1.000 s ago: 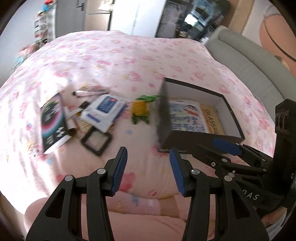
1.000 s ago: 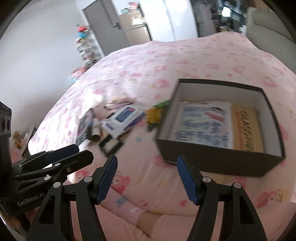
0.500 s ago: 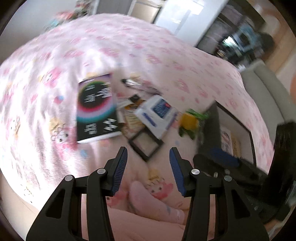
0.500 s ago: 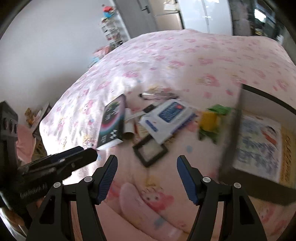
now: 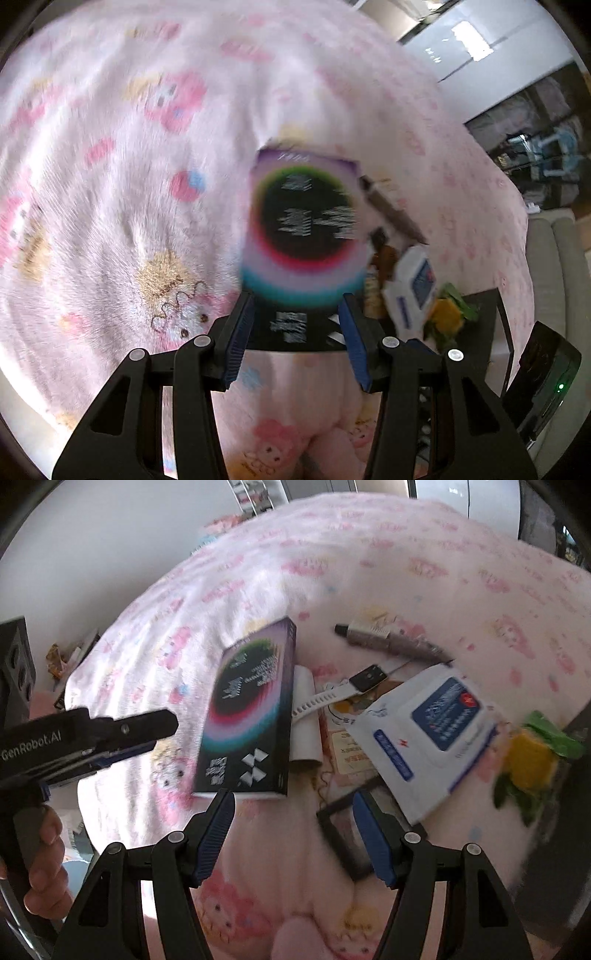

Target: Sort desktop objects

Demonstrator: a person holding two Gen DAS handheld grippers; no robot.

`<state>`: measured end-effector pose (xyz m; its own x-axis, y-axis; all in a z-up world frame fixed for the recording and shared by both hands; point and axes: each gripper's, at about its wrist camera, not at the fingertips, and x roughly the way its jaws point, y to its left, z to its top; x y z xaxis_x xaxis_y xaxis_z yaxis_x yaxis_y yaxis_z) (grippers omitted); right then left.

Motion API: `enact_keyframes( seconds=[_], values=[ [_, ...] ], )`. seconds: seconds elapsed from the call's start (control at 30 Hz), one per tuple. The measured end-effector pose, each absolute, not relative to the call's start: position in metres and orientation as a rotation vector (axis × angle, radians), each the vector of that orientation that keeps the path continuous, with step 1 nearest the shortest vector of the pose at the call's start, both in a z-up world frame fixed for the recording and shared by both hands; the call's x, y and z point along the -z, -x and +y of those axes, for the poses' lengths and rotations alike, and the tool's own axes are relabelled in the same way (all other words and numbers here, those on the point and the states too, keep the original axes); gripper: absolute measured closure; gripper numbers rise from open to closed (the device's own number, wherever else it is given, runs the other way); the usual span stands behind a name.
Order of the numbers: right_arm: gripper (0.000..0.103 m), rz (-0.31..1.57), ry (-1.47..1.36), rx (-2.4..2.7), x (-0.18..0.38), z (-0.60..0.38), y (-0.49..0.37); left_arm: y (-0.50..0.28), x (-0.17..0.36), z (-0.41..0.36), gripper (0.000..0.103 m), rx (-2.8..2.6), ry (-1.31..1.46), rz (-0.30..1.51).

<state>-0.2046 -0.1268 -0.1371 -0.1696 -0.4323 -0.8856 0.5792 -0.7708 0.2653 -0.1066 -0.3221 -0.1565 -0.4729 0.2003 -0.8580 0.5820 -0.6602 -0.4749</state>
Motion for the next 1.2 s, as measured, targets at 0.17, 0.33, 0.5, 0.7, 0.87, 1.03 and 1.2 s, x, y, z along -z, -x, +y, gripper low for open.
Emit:
enact_keyframes(
  seconds=[0.17,0.33,0.5,0.7,0.87,1.03,1.2],
  values=[
    [0.039,0.146,-1.494,1.954,0.161,-0.140,0.220,0.113,0.202,-0.339,0.055,2.107,-1.515,1.301],
    [0.039,0.122,-1.524,1.883,0.179,-0.153,0.227,0.122,0.224,-0.339,0.038,2.082,-1.549,1.386],
    [0.067,0.109,-1.496,1.868,0.174,-0.152,0.221,0.128,0.221,-0.328,0.039,2.134,-1.567,1.375],
    [0.067,0.067,-1.412,1.962,0.142,-0.105,0.202,0.144,0.197,-0.276,0.039,2.230,-1.693,1.345],
    [0.067,-0.049,-1.412,2.051,0.129,-0.030,0.180,0.157,0.179,-0.203,0.043,2.306,-1.840,1.174],
    [0.067,-0.104,-1.422,2.139,0.123,0.024,0.159,0.158,0.180,-0.151,0.042,2.344,-1.890,1.123],
    [0.067,-0.147,-1.442,2.160,0.129,0.050,0.143,0.152,0.187,-0.125,0.042,2.343,-1.951,1.119]
  ],
)
